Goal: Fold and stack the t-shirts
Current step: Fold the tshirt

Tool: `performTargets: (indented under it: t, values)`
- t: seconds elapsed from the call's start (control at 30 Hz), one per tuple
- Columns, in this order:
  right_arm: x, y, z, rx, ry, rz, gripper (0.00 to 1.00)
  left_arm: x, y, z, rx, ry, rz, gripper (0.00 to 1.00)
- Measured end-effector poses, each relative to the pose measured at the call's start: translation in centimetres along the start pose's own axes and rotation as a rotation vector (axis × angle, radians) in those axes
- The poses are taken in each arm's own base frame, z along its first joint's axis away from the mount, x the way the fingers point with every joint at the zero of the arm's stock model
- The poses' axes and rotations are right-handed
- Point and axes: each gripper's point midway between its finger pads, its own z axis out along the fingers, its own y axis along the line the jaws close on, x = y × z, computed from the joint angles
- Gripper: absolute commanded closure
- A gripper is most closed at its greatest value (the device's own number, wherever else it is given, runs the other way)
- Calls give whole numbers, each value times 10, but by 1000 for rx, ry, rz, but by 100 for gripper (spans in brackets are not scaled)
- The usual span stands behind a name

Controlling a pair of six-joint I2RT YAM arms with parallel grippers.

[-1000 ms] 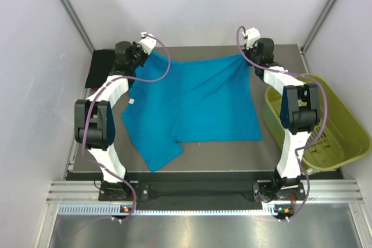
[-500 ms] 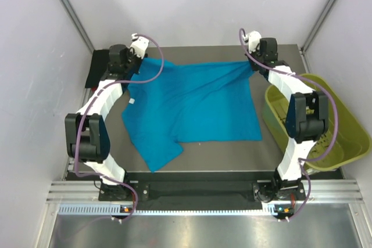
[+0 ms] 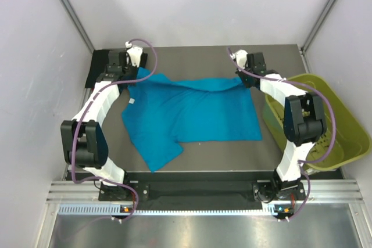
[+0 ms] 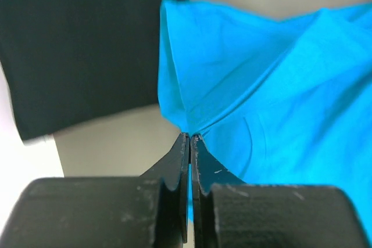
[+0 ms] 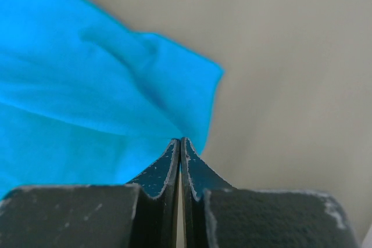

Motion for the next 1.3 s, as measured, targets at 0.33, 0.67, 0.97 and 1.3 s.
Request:
performTargets:
  t: [0.33, 0.67, 0.97, 1.3]
  values:
    - [12, 16, 1, 9, 47, -63, 100, 68, -14, -8, 24, 230, -110, 100]
    - [36, 12, -1, 49, 130, -95, 100, 101, -19, -12, -1, 334, -155, 100]
    - [52, 28, 0, 20, 169, -113, 95, 136, -30, -11, -4, 432, -211, 95]
    - [54, 43, -4, -27, 189, -87, 62, 139, -26, -13, -71, 445, -329, 47]
